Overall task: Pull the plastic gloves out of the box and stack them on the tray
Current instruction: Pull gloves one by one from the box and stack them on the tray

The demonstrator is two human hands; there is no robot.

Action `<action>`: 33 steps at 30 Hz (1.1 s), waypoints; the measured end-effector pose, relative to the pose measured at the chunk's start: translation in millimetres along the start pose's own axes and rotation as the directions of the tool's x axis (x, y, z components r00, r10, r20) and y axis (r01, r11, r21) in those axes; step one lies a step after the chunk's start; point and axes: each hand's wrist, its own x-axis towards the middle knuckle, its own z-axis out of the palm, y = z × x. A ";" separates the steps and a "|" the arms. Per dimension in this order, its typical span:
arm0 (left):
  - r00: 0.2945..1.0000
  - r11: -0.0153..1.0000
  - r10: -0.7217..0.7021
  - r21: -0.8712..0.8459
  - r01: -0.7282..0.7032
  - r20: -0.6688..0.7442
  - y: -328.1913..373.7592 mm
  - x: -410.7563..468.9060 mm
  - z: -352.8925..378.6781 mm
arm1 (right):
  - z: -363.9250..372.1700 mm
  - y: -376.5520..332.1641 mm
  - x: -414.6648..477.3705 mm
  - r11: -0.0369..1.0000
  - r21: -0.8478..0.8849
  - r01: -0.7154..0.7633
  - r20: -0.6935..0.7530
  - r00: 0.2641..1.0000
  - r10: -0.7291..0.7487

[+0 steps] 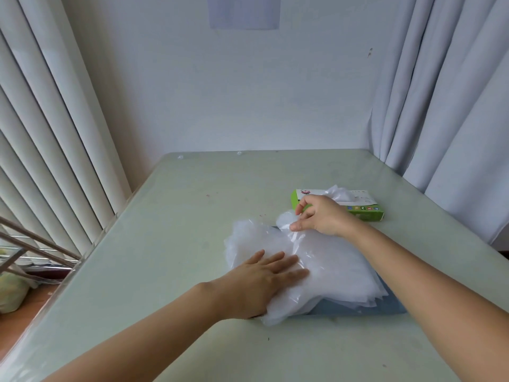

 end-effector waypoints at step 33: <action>0.913 0.889 -0.356 -0.374 0.266 -0.197 -30.5 116.8 -104.4 | -85.4 54.2 29.7 0.907 -0.417 0.064 -0.180 0.972 -0.151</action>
